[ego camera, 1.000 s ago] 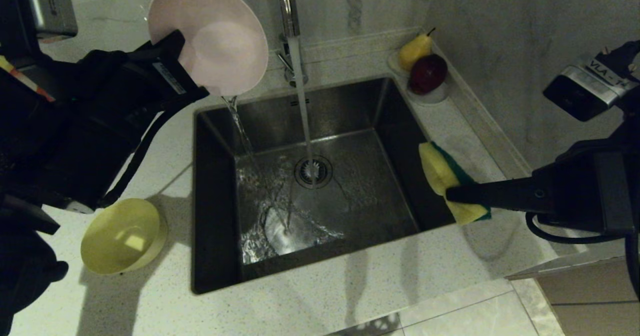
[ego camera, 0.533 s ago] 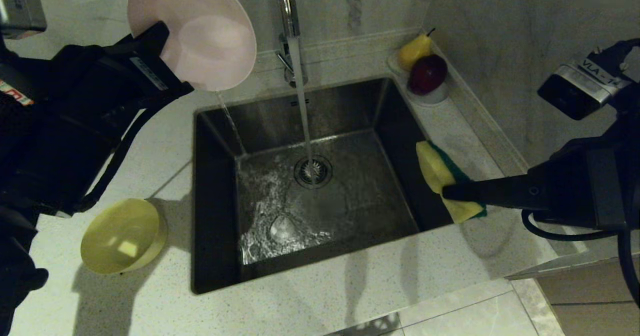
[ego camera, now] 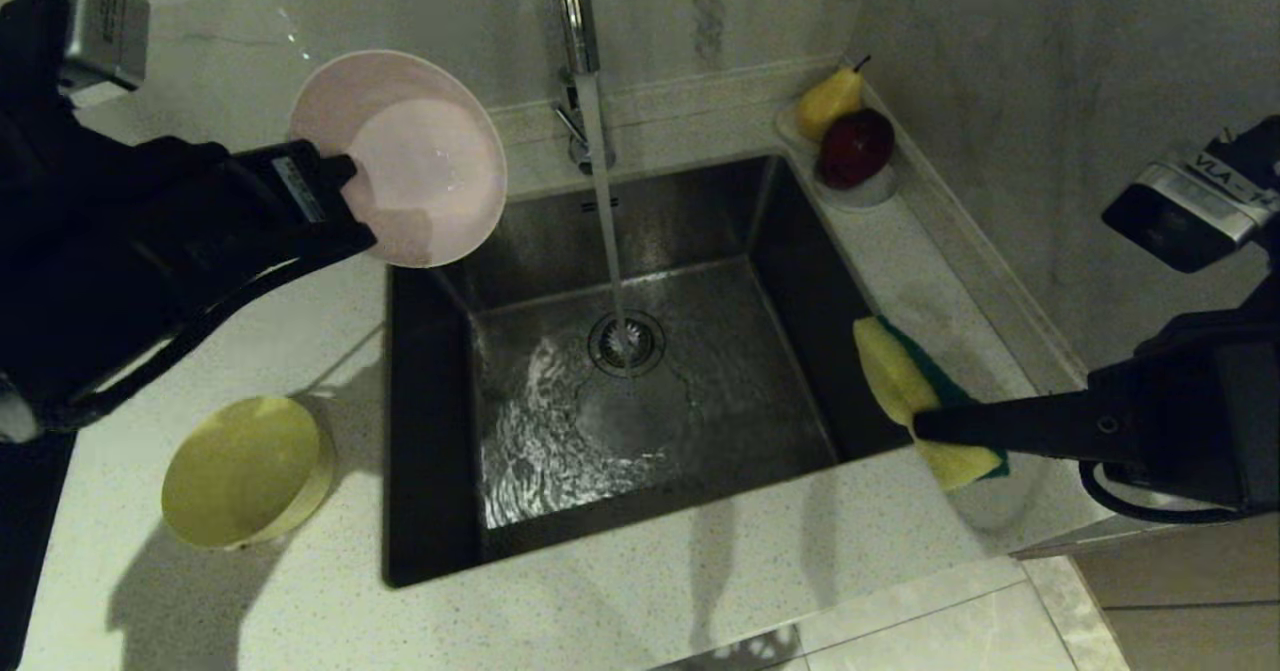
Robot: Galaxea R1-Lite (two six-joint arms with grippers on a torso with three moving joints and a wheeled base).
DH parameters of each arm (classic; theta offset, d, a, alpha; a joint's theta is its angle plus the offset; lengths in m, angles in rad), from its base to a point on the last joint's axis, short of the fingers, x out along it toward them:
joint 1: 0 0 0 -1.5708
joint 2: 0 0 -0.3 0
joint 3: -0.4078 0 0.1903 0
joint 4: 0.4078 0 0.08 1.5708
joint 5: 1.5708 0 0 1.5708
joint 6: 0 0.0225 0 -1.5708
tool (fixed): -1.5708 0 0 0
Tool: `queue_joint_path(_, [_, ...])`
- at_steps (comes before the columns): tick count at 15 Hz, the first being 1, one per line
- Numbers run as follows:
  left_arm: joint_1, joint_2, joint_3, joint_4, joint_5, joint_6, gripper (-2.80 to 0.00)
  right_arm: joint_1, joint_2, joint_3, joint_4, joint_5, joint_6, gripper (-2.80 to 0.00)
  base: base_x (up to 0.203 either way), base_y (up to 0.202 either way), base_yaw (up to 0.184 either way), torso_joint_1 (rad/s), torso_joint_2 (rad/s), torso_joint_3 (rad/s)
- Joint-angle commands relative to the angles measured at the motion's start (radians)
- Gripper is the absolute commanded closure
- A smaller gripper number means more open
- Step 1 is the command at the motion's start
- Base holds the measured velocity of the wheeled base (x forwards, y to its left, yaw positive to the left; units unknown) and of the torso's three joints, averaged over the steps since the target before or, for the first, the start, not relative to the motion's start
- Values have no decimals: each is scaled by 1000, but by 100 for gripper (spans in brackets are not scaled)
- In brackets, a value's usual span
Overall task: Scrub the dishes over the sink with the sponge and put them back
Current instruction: Place the bowl on the table
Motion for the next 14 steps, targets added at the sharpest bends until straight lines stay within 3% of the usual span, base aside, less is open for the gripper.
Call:
queue_joint_path(1, [8,-56,-228,575,-19,-175,0,-8,-13,5,9,2,3,0,0,0,0,0,0,0])
queue_joint_path(3, [32,-67,-401,868,-43,-325,0,-17,-27,4,28,1,3,0,0,0,0,0,0,0])
queue_joint_path(5, [128,-68,-469,1004,-49,-403,0,-22,-38,9,46,-1,3,0,0,0,0,0,0,0])
queue_joint_path(10, [460,1,-460,1053,-64,-534,0,-86,-36,8,66,-5,2,0,0,0,0,0,0,0])
queue_joint_path(14, [696,104,-456,1056,-249,-608,0,-97,-34,17,66,-6,-1,0,0,0,0,0,0,0])
